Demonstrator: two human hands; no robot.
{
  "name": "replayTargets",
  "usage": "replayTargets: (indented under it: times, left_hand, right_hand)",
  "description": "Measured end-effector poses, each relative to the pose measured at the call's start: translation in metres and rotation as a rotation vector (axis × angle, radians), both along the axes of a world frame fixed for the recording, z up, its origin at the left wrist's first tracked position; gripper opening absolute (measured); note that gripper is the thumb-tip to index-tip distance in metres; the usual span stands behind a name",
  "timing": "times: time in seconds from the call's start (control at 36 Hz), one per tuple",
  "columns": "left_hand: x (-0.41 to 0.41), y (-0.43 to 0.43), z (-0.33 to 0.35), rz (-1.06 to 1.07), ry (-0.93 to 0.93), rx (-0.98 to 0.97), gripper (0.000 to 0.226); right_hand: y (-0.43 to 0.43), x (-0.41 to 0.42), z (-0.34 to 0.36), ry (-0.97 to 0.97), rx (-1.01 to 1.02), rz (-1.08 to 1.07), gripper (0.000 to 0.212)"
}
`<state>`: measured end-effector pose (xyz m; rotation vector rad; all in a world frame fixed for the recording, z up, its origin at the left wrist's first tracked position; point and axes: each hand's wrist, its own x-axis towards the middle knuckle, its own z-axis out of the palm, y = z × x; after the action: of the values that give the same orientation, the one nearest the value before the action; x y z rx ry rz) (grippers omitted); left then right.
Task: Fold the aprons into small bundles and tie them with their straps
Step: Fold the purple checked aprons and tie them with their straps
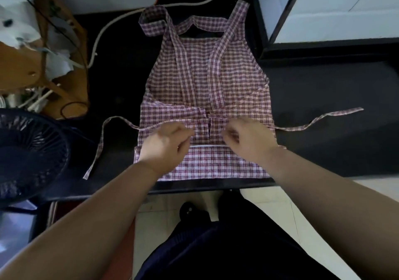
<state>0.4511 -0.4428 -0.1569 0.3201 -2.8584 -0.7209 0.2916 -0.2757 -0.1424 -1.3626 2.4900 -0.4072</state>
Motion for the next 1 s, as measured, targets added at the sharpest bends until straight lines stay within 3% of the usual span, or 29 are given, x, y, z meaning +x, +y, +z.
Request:
replayTargets:
  times: [0.14, 0.28, 0.36, 0.44, 0.5, 0.58, 0.64, 0.78, 1.0]
  left_hand:
    - [0.030, 0.006, -0.016, -0.098, -0.060, -0.046, 0.037]
    - [0.036, 0.012, -0.006, -0.104, -0.479, -0.154, 0.072]
    - [0.034, 0.013, -0.001, -0.088, -0.528, -0.125, 0.072]
    - [0.022, 0.008, 0.006, 0.075, -0.398, -0.003, 0.049]
    - [0.012, -0.001, 0.009, 0.105, -0.368, -0.105, 0.042]
    - [0.004, -0.016, 0.007, 0.026, -0.521, -0.175, 0.051]
    - [0.005, -0.022, 0.003, 0.011, -0.593, -0.127, 0.051]
    - [0.016, -0.028, 0.000, 0.095, -0.597, -0.096, 0.057]
    - [0.032, -0.033, 0.004, 0.392, -0.536, -0.160, 0.046]
  right_hand:
    - [0.011, 0.033, -0.009, 0.041, 0.181, 0.128, 0.047]
    - [0.022, 0.030, -0.016, 0.097, 0.211, 0.216, 0.045]
    - [0.031, 0.034, -0.016, 0.072, 0.199, 0.107, 0.043]
    - [0.031, 0.031, -0.012, 0.021, 0.165, -0.039, 0.053]
    - [0.025, 0.026, -0.005, -0.048, 0.172, -0.132, 0.066]
    - [0.015, 0.014, 0.006, -0.203, 0.302, -0.203, 0.082]
    - [0.009, 0.005, 0.009, -0.259, 0.367, -0.214, 0.078]
    - [0.003, -0.013, 0.002, -0.243, 0.415, -0.195, 0.036]
    - [0.026, -0.016, -0.001, -0.049, 0.396, -0.222, 0.024]
